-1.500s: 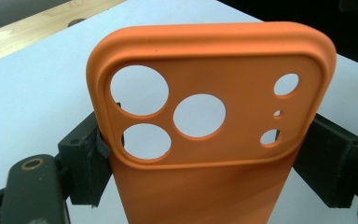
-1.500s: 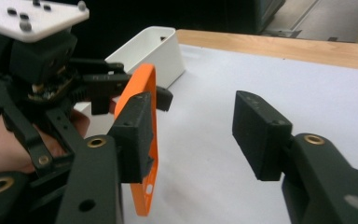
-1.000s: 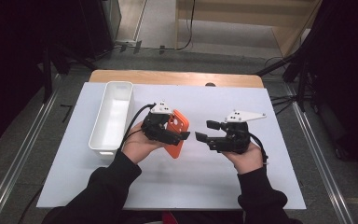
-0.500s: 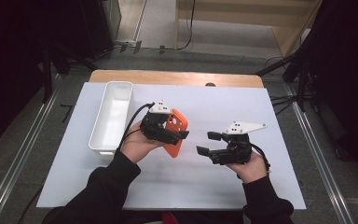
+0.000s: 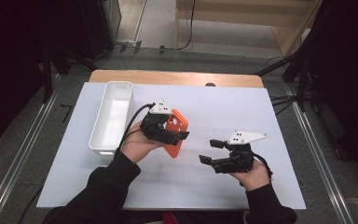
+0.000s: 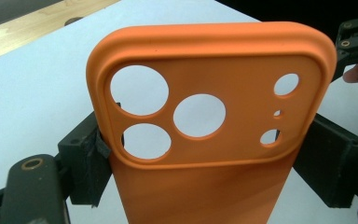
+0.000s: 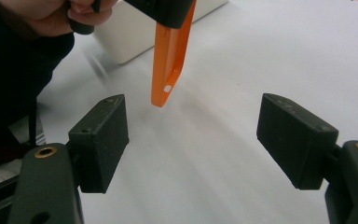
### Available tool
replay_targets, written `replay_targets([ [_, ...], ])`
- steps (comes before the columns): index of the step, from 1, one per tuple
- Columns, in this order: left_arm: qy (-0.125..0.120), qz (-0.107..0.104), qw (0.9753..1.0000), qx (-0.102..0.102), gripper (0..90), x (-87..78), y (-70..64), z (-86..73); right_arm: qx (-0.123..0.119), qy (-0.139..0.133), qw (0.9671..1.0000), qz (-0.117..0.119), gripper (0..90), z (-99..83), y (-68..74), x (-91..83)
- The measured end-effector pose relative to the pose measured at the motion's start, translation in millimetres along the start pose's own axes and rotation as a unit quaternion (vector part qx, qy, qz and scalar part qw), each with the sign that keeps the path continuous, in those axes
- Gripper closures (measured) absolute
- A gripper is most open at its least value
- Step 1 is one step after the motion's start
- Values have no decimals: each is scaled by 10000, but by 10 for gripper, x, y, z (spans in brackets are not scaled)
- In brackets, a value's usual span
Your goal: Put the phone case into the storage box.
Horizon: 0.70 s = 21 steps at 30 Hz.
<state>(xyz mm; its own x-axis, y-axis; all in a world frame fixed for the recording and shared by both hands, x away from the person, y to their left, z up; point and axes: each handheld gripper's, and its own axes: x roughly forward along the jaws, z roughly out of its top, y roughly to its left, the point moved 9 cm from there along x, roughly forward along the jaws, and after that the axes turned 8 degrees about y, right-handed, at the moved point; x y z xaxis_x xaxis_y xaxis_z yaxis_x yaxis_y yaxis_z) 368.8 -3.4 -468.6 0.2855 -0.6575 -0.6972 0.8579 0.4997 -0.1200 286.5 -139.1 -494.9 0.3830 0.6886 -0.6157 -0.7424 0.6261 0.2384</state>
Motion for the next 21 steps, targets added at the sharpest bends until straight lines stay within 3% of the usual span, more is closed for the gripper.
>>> replay_targets([
  [15, 10, -104, 9999, -25, 158, -13, 9, -8, -46, 37, 10000, -53, 236, -216, -16, 2],
  [21, 27, -142, 9999, -26, 158, -18, 10, -13, 42, 74, 9999, -88, 236, -343, -41, -2],
])
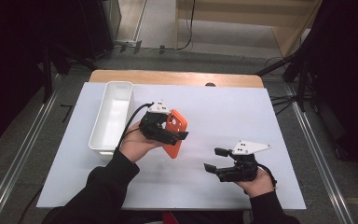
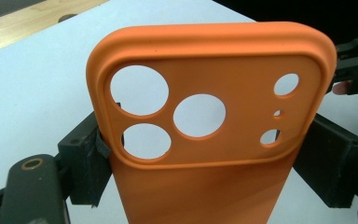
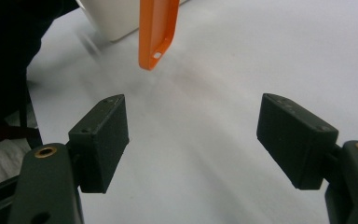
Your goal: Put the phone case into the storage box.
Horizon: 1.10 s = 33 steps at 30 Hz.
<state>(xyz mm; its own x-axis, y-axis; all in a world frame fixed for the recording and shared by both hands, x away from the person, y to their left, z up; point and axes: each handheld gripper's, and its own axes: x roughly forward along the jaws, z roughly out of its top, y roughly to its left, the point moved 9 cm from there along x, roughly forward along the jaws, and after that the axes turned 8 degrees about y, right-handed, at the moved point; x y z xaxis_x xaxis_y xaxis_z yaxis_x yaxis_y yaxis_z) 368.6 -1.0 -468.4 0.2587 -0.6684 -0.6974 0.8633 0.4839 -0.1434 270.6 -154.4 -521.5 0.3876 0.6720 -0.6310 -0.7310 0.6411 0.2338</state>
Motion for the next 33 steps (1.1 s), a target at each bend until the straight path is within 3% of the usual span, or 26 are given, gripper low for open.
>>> replay_targets([
  [13, 40, -122, 9999, -48, 158, -29, 14, -10, 100, 39, 9999, -47, 236, -212, -81, -45],
  [24, 87, -168, 9998, -27, 157, -67, 28, -14, 189, 43, 9996, -180, 236, -312, -192, -111],
  [33, 115, -325, 9993, -129, 157, -125, 49, -10, 210, 65, 9996, -173, 236, -332, -221, -96],
])
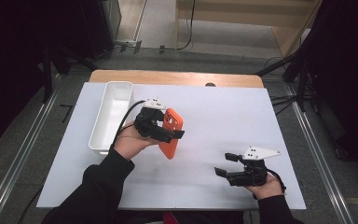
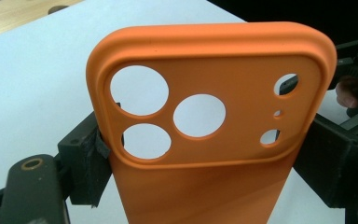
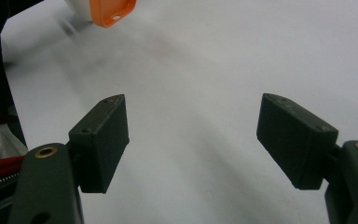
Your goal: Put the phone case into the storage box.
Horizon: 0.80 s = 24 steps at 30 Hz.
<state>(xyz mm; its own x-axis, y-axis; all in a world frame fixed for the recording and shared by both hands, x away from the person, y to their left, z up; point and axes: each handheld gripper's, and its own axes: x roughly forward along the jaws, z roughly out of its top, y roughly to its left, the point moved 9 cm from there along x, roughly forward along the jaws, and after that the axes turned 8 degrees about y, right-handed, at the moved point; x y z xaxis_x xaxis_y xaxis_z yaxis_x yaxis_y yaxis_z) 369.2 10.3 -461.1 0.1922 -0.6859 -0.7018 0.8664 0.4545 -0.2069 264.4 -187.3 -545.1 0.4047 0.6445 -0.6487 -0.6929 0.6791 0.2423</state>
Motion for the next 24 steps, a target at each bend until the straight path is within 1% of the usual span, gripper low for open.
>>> replay_targets([
  [7, 211, 10, 9997, 131, 157, -35, -10, -23, -28, 27, 10000, 21, 236, 4, 14, 14],
  [11, 255, -6, 9996, 132, 157, -84, -1, -24, -23, 16, 10000, 25, 236, 8, 19, 10],
  [13, 290, 7, 9994, 165, 157, -125, 11, -25, -23, 19, 10000, 27, 236, 8, 20, 10],
  [17, 290, -24, 9994, 196, 157, -201, 20, -17, -31, 4, 10000, 31, 237, 11, 20, 10],
  [18, 274, -18, 9995, 172, 157, -212, 20, -13, -30, 4, 10000, 32, 236, 10, 20, 10],
  [24, 280, -58, 9994, 179, 157, -313, 35, -12, -5, 6, 10000, 43, 236, 13, 28, 11],
])
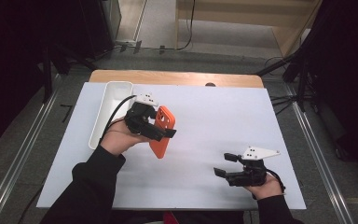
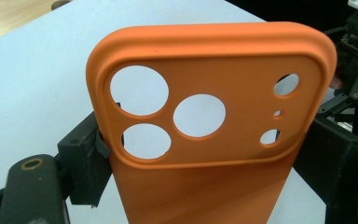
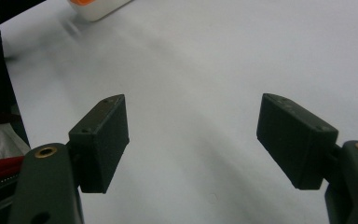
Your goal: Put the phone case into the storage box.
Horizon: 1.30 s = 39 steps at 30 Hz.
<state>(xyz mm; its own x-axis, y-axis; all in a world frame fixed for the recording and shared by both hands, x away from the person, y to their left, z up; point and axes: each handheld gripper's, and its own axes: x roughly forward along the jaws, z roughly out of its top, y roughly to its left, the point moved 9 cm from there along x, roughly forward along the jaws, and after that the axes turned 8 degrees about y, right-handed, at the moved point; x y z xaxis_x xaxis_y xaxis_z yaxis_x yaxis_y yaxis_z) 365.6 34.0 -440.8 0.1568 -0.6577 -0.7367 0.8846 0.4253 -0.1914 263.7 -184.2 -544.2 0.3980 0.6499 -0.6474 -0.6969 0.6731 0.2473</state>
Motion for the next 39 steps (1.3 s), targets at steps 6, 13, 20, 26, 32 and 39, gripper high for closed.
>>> replay_targets([
  [6, 23, -45, 10000, -29, 157, -98, 22, -8, -32, 41, 10000, -1, 237, -4, 8, 11],
  [13, 8, -12, 10000, -6, 157, -246, 51, -10, -44, 32, 10000, -43, 236, 1, 10, 10],
  [20, -28, 63, 10000, -26, 157, -398, 99, -22, -67, 41, 10000, -20, 237, 1, 18, 12],
  [26, -81, 117, 9998, -130, 156, -487, 148, -28, -75, 44, 10000, 4, 237, 3, 31, 15],
  [32, -82, 148, 9998, -105, 156, -571, 150, -34, -63, 25, 10000, -4, 237, 8, 38, 12],
  [39, -134, 220, 9996, -115, 157, -699, 175, -42, -101, 30, 9999, 7, 237, 14, 51, 14],
])
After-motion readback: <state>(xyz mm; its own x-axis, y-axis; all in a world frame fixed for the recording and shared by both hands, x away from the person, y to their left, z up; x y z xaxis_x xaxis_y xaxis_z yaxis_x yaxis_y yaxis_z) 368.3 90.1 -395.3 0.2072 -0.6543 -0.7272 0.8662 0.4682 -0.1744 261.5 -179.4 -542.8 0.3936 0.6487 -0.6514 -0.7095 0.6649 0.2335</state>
